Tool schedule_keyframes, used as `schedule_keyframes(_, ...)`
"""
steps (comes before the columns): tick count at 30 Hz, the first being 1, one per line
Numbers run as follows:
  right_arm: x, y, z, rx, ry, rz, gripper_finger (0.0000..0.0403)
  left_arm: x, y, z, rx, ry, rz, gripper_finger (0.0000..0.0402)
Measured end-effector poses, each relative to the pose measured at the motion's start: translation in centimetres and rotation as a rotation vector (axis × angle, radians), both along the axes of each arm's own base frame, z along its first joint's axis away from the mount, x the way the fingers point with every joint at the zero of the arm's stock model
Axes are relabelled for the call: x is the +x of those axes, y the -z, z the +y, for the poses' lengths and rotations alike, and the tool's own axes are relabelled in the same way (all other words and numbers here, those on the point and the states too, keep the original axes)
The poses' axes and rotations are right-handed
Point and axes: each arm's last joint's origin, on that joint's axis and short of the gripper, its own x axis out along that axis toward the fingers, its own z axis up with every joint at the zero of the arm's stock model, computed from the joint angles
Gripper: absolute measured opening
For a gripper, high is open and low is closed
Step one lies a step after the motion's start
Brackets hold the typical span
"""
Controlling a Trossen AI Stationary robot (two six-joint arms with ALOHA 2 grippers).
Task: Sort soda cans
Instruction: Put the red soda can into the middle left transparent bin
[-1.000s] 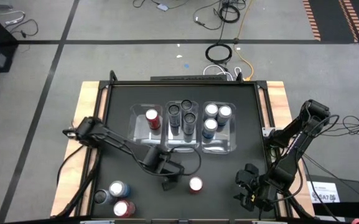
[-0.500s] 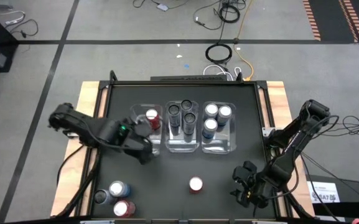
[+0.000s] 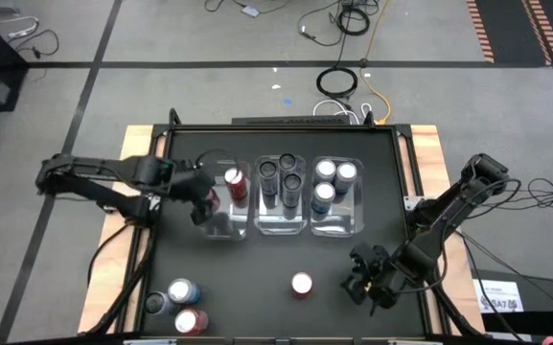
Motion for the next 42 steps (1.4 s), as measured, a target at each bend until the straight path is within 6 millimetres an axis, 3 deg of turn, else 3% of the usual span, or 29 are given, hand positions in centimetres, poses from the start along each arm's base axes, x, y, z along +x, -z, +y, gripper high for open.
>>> schedule_keyframes(12,1.8,-0.3,-1.2,0.106,0.208,-0.048,0.0311,-1.4,5.6,7.3,-0.014,0.153,-0.018,0.032)
schedule_keyframes(22,2.8,-0.6,-1.9,0.149,0.306,-0.116,0.0311,-0.8,8.2,11.0,0.014,0.176,0.018,0.032)
schedule_keyframes(27,3.1,-0.7,-2.2,0.155,0.322,-0.122,0.0311,-0.1,8.9,11.7,0.003,0.171,0.031,0.032)
schedule_keyframes(42,3.6,-0.7,-2.8,0.145,0.335,-0.128,0.0311,0.2,8.5,11.9,0.022,0.147,0.011,0.0323)
